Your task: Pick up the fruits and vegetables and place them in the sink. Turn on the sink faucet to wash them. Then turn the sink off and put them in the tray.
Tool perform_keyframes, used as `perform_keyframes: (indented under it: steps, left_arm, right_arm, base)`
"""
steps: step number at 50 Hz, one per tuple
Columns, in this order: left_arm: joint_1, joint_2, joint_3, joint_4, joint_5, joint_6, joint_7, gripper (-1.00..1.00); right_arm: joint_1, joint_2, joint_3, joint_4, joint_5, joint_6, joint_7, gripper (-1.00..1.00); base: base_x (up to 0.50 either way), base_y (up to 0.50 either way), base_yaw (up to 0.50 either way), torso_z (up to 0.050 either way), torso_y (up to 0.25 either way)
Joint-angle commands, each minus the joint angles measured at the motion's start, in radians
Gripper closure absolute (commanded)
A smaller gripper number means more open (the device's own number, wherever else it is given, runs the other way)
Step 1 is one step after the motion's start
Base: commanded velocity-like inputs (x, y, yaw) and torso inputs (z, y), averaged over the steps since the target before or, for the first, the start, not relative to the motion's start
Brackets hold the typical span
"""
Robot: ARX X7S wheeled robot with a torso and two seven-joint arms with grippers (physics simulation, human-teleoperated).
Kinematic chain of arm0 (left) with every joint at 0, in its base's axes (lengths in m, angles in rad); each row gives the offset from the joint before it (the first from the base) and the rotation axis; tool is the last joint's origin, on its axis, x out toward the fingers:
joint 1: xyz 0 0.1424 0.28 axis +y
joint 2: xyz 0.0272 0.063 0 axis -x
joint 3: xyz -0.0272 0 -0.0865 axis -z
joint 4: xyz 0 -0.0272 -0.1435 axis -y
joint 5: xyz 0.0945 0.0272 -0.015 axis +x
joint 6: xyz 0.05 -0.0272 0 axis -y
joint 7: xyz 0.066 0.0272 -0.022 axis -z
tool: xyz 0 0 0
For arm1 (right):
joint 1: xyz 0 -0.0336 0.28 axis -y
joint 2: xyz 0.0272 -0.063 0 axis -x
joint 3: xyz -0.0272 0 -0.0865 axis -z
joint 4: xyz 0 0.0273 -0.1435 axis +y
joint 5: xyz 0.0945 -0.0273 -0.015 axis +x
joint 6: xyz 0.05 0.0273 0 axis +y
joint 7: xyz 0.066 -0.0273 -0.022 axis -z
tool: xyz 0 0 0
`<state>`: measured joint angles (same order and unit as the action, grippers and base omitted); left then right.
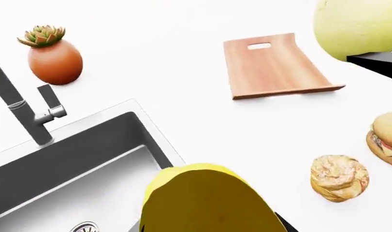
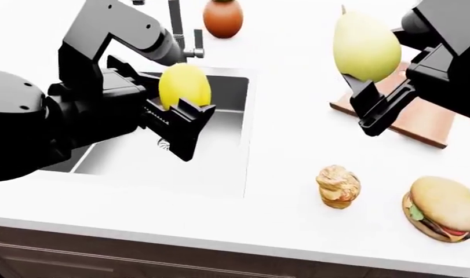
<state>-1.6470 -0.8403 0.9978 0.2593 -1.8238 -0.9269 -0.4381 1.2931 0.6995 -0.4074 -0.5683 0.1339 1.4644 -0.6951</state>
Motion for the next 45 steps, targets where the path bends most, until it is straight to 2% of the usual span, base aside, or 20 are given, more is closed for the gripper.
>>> perform_keyframes:
  steps: [1,14,33,41,45]
  left_arm:
    - [-0.005,0.015,0.006,-0.019,0.001,-0.001,0.000,1.00]
    - [-0.043,0.062,0.016,-0.093,0.040,-0.023,0.049,1.00]
    - [-0.044,0.060,0.012,-0.077,0.045,-0.019,0.052,1.00]
    - [-0.044,0.055,0.011,-0.073,0.043,-0.019,0.051,1.00]
    - [-0.053,0.063,0.012,-0.076,0.041,-0.025,0.050,1.00]
  right_arm:
    - [-0.008,0.002,-0.001,0.001,-0.008,-0.015,-0.001,1.00]
    - [-0.015,0.024,-0.043,-0.004,-0.009,-0.019,0.000,1.00]
    - [-0.035,0.040,-0.058,-0.017,0.003,-0.051,-0.008,1.00]
    - [-0.028,0.038,-0.071,-0.002,0.002,-0.068,-0.008,1.00]
    - [-0.023,0.030,-0.060,-0.007,0.012,-0.041,-0.013,1.00]
  base:
    - [0.01,-0.50,0.00,0.000,0.000]
    - [0.03,-0.50,0.00,0.000,0.000]
    - [0.09,-0.49,0.00,0.000,0.000]
    - [0.44,-0.18,0.00,0.000,0.000]
    - [0.13,0.01,-0.50,0.000,0.000]
